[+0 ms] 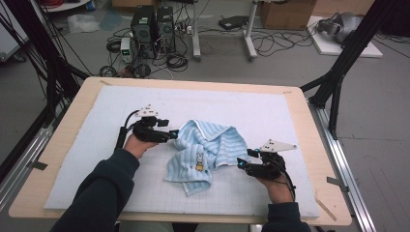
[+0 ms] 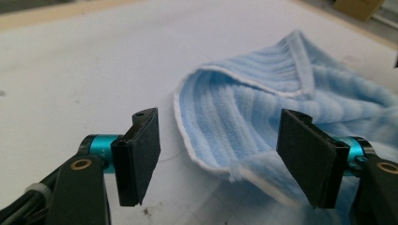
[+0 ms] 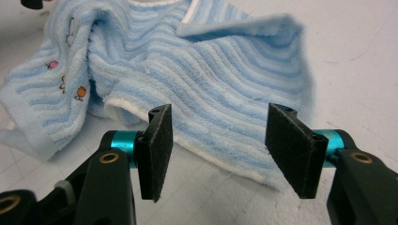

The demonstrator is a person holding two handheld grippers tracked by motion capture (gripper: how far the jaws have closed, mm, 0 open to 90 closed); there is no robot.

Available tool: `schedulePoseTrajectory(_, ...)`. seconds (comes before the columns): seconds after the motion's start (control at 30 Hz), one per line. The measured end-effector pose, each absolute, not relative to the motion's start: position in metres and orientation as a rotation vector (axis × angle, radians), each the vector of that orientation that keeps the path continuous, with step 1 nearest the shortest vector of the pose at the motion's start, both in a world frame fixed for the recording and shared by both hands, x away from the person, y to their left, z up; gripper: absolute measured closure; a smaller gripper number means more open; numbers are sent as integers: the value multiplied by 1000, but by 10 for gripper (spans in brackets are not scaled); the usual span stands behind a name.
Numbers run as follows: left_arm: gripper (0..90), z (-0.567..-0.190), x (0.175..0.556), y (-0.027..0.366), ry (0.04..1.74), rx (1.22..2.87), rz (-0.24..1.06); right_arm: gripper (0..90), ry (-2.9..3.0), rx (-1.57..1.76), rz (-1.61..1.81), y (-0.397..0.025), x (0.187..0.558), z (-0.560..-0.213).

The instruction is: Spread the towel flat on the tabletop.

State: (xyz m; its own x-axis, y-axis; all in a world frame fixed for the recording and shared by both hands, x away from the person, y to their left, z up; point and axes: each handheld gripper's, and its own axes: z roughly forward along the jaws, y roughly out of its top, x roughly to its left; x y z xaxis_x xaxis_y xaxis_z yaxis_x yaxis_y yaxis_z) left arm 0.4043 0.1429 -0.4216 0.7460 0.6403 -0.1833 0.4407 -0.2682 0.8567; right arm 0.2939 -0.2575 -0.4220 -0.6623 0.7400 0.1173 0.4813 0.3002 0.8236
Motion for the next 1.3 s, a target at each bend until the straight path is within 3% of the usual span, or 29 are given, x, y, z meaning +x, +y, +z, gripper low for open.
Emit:
schedulePoseTrajectory(0.2,342,-442,416,120,844,2055,182,417,2315,1105,1259,-251,295,-425)
schedulePoseTrajectory(0.23,399,-445,416,118,812,2092,168,418,2315,1102,1256,-251,296,-426)
schedulePoseTrajectory(0.27,520,-447,415,117,794,2114,173,418,2316,1106,1253,-251,296,-426)
schedulePoseTrajectory(0.3,751,-445,415,118,770,2136,212,418,2316,1111,1251,-252,296,-427)
schedulePoseTrajectory(0.33,751,-445,414,119,735,2140,207,418,2316,1111,1251,-252,296,-427)
schedulePoseTrajectory(0.37,871,-443,414,122,718,2154,243,418,2316,1123,1246,-252,296,-427)
schedulePoseTrajectory(0.63,877,-431,416,177,882,2013,341,421,2311,1124,1241,-250,299,-428)
schedulePoseTrajectory(0.9,877,-440,409,220,1062,1982,401,443,2267,1167,1216,-239,311,-424)
schedulePoseTrajectory(1.03,870,-437,407,228,1074,1919,431,449,2235,1177,1232,-224,326,-418)
schedulePoseTrajectory(1.1,790,-436,406,227,1078,1909,434,454,2247,1160,1210,-213,334,-416)
schedulePoseTrajectory(1.2,528,-436,407,226,1101,1881,421,463,2280,1131,1167,-202,344,-417)
schedulePoseTrajectory(1.3,446,-434,404,227,1096,1853,427,473,2364,1112,1077,-182,360,-428)
